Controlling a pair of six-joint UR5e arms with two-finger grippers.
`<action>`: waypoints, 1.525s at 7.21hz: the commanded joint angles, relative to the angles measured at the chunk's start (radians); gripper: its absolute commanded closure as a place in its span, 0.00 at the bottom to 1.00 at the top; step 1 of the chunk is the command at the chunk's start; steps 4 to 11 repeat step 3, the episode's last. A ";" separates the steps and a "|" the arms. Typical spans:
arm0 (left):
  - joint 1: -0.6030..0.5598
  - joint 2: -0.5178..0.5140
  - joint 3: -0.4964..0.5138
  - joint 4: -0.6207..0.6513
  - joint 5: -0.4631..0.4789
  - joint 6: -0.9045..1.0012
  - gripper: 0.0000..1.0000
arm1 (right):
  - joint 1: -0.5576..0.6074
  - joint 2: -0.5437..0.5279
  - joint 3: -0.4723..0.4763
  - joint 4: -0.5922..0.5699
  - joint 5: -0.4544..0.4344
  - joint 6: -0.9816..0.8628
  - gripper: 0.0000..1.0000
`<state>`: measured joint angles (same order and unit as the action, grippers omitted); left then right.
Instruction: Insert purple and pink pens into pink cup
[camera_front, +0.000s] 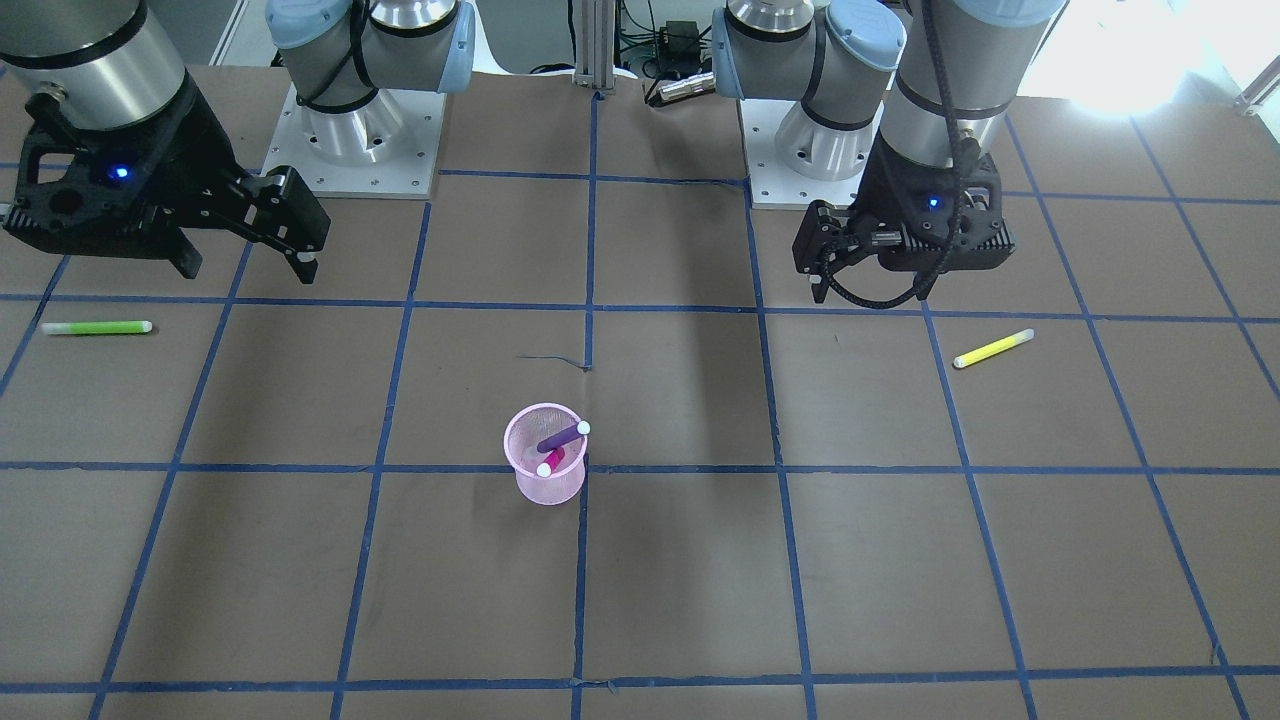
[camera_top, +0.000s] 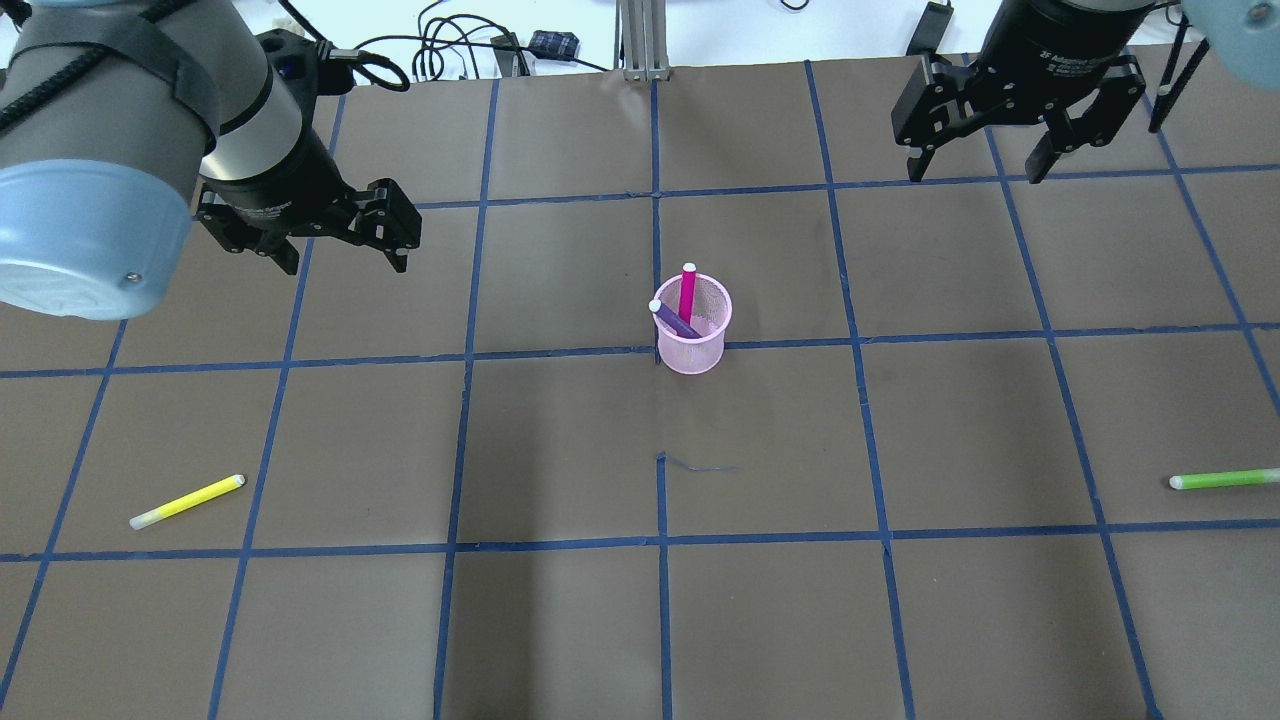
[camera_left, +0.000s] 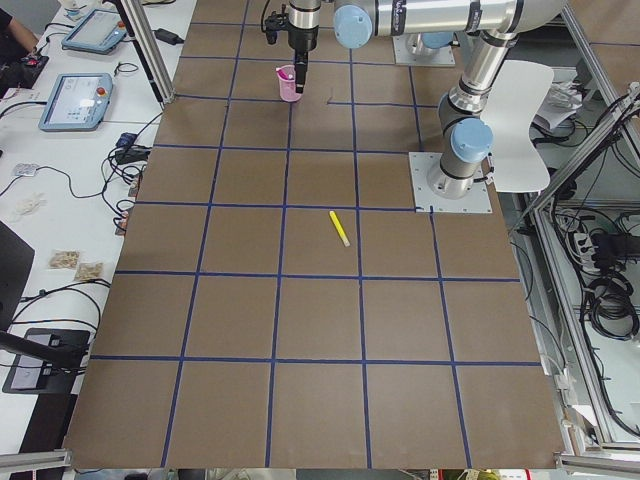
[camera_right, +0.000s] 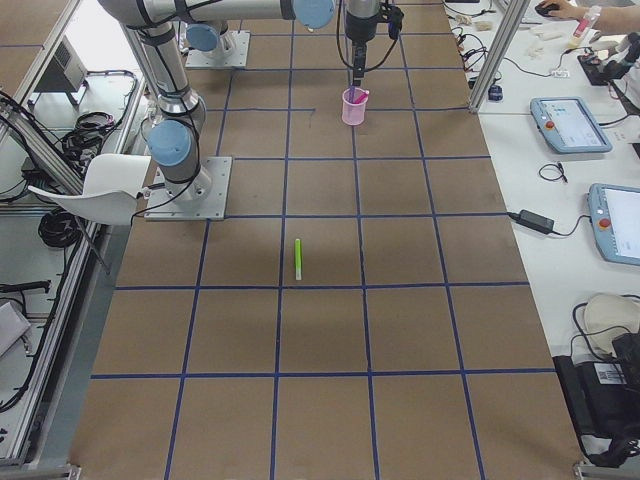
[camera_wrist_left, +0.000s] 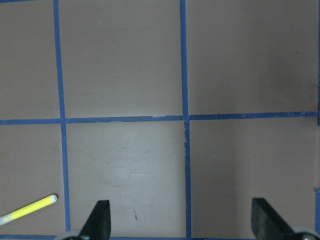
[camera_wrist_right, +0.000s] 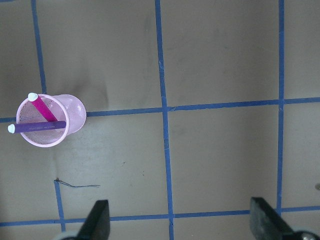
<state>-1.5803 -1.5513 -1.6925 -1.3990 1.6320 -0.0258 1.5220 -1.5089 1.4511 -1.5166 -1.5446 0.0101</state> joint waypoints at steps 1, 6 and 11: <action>-0.007 -0.007 0.025 -0.014 -0.036 -0.013 0.00 | -0.002 0.002 0.000 -0.032 0.000 0.004 0.00; -0.001 -0.013 0.042 -0.017 -0.041 0.000 0.00 | -0.002 0.007 -0.002 -0.036 0.014 0.008 0.00; -0.001 -0.013 0.042 -0.017 -0.041 0.000 0.00 | -0.002 0.007 -0.002 -0.036 0.014 0.008 0.00</action>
